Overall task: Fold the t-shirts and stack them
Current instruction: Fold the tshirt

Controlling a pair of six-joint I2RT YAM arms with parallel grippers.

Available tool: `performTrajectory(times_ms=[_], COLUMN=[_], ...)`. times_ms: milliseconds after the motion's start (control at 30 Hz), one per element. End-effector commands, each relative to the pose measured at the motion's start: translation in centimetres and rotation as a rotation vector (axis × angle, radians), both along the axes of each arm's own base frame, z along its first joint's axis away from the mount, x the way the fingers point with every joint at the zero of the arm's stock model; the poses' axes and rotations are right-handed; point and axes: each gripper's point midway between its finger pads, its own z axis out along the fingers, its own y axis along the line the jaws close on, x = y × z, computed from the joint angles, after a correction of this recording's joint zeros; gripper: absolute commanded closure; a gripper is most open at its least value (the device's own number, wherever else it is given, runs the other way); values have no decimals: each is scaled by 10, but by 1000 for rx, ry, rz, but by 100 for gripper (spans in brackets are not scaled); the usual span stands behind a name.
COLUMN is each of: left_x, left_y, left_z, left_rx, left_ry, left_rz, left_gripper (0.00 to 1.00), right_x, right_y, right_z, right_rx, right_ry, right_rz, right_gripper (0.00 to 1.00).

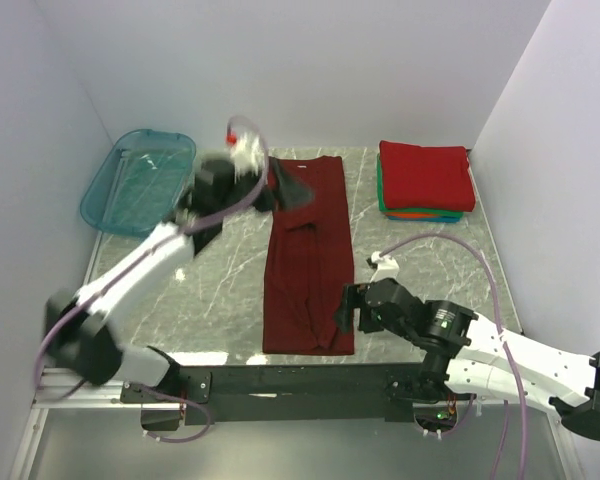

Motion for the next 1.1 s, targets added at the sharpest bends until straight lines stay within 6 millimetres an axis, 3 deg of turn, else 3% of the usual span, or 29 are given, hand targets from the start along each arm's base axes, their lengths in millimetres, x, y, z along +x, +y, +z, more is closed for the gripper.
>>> performTrajectory(times_ms=[0,33,67,100,133,167,300,500,633,700,900,967,1000,1067], left_x=[-52,-80,-94,-108,-131,-140,-180,-206,-215,-217,-226,-226,-226,-225], left_y=[26,34,40,44,52,57,73,77,81,80,71,68,66,64], left_z=[-112,-151,-147,-159,-186,-184,-211,-230,-244,-245,-253,-255,-254,-256], left_rx=[139,182,160,161,200,186,224,240,259,250,230,232,226,238], left_ry=[257,325,314,364,423,418,506,570,618,625,646,652,646,646], left_rz=[103,100,102,119,116,125,120,90,96,91,45,41,37,36], left_gripper=[1,1,1,1,1,1,1,18,30,32,31,31,31,32], right_x=[-19,-24,-27,-29,-32,-34,-33,-18,-12,-12,0,13,20,24], right_y=[-13,-13,-11,-9,-9,-3,13,43,39,40,68,61,62,57], right_z=[-24,-31,-35,-38,-48,-48,-48,-23,-30,-35,-19,-30,-27,-42], right_rx=[-26,-24,-16,-10,-16,10,38,76,-21,-54,-3,-95,-109,-194], right_ry=[125,150,163,173,190,202,201,115,131,143,106,103,97,121], right_rz=[-33,-22,-7,0,5,25,70,161,141,159,197,130,101,68], right_gripper=[13,13,13,14,15,16,20,22,23,24,29,32,33,35])
